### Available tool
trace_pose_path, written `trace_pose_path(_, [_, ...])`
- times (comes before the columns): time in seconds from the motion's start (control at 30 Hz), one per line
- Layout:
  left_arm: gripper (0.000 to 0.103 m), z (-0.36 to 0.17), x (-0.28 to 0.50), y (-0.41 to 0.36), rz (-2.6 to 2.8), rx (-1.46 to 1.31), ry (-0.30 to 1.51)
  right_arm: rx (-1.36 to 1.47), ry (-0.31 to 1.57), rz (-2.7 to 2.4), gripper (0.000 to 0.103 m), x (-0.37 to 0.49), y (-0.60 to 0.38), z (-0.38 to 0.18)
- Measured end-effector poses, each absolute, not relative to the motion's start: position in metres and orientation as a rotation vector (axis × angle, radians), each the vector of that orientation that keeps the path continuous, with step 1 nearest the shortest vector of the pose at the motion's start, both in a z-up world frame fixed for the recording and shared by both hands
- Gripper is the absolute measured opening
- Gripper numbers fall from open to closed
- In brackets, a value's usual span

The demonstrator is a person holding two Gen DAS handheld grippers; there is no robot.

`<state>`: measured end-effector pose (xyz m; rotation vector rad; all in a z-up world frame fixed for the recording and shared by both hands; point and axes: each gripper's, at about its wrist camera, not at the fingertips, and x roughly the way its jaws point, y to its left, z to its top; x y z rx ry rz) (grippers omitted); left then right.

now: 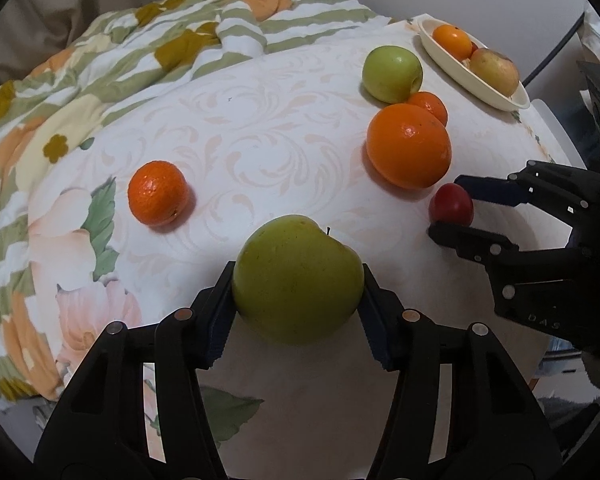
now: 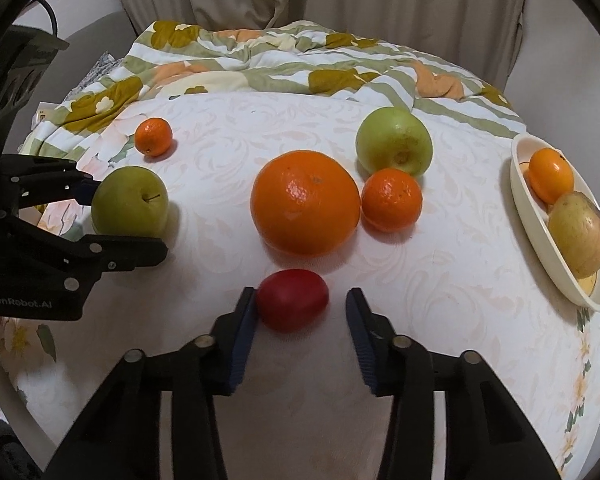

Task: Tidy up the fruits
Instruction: 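Grasp the large green apple with the left gripper while the right gripper grasps the red tomato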

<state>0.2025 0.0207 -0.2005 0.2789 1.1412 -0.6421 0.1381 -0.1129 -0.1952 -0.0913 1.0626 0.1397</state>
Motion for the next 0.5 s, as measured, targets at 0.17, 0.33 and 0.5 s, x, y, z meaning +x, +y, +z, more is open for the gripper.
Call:
trace_pose_path(0.17, [0.063,-0.199,0.202,0.025,-0.623,0.278,1.14,-0.105,1.064,0.144,0.032,0.138,-0.111,-0.192])
trace_pose_path(0.33, [0.063,-0.191,0.197,0.03,-0.618,0.273,1.126,-0.092,1.057,0.14,0.032,0.135,-0.111,-0.184])
trace_pose_path(0.5, [0.063,-0.176,0.19,0.036,-0.607,0.252,1.11,-0.062,1.042,0.124,0.032,0.127,-0.116,-0.169])
